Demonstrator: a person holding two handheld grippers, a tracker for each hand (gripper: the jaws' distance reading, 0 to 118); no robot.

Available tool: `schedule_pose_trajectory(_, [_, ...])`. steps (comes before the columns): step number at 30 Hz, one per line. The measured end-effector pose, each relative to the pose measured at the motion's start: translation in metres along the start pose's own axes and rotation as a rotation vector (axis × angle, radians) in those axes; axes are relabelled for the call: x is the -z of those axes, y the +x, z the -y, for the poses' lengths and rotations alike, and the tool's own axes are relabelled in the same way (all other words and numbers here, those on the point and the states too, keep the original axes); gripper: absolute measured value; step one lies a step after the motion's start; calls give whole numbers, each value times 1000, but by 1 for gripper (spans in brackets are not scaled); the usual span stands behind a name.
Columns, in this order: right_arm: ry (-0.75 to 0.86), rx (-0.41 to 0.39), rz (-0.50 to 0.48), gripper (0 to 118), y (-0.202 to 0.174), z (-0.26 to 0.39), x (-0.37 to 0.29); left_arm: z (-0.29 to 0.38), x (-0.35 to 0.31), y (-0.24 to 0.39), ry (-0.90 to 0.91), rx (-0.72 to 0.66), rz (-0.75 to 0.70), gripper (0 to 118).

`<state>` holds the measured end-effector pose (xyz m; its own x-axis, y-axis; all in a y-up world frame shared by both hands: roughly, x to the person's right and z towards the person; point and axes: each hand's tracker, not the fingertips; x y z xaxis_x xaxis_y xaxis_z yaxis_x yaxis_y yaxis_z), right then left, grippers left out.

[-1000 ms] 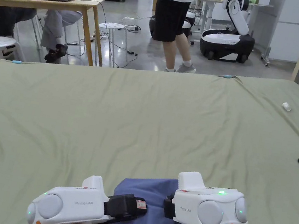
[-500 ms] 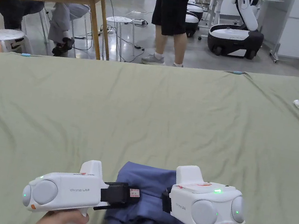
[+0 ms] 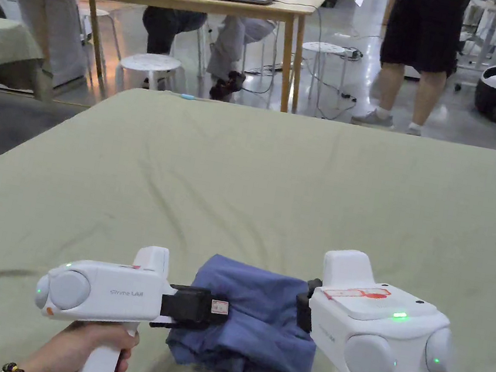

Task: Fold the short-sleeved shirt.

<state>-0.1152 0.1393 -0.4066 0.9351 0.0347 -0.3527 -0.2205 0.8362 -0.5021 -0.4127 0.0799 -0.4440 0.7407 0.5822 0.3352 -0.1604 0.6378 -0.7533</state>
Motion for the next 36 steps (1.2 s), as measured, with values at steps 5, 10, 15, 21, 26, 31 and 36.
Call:
schedule_pose_trajectory(5, [2,-84,-120,0,-73,-23,45,-35,-70,-90,6,30,-57,30])
schedule_pose_trajectory(10, [-11,-119,-207,0,-117,-24,74,-56,-140,-173,43,-48,-163,30])
schedule_pose_trajectory(15, [-37,-150,-234,0,-141,-23,90,-46,-150,-194,73,-89,-156,34])
schedule_pose_trajectory(21, [-45,-151,-228,0,-145,-28,90,-41,-142,-187,98,-44,-240,116])
schedule_pose_trajectory(26, [-41,-157,-245,0,-141,-28,82,-40,-165,-174,169,-39,-253,118])
schedule_pose_trajectory(31, [-38,-135,-244,0,-135,-28,79,-40,-183,-133,321,109,-515,33])
schedule_pose_trajectory(36, [-11,-91,-224,0,-120,-40,61,-27,-154,-60,412,258,-764,9])
